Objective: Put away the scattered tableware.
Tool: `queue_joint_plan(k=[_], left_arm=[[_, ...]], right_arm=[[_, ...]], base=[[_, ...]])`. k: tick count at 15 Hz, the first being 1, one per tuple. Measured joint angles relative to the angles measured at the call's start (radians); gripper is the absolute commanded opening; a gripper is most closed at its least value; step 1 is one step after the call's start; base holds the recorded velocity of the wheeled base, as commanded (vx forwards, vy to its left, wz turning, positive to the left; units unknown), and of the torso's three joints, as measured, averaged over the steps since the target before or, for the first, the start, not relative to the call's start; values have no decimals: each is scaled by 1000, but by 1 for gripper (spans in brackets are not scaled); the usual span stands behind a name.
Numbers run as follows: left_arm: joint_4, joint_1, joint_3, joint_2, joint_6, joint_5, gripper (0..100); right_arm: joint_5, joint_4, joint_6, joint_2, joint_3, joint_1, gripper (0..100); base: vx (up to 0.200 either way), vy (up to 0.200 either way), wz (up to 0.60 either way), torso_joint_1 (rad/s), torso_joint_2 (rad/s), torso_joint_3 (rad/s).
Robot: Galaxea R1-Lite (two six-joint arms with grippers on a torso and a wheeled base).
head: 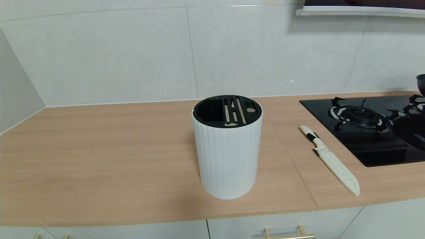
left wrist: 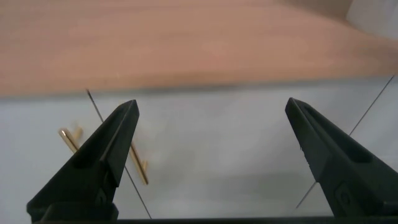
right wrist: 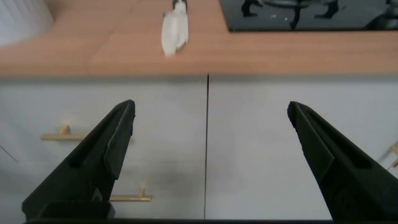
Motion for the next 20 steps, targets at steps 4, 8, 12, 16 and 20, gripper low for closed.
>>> queue_joint_plan(k=[4,8,12,16,20], left_arm=[[0,0,0,0,0,0,100],[0,0,0,0,0,0,100],[0,0,0,0,0,0,100],[0,0,0,0,0,0,100],[0,0,0,0,0,0,100]], right_arm=[[0,0,0,0,0,0,100],[0,0,0,0,0,0,100],[0,0,0,0,0,0,100],[0,0,1,0,0,0,100],[0,0,1,0,0,0,100]], base=[[0,0,0,233,-522,-290],[0,0,0,256,-555,-303],[0,0,0,274,-592,-326],[0,0,0,221,-460,-244],[0,0,0,30,-61,-28]])
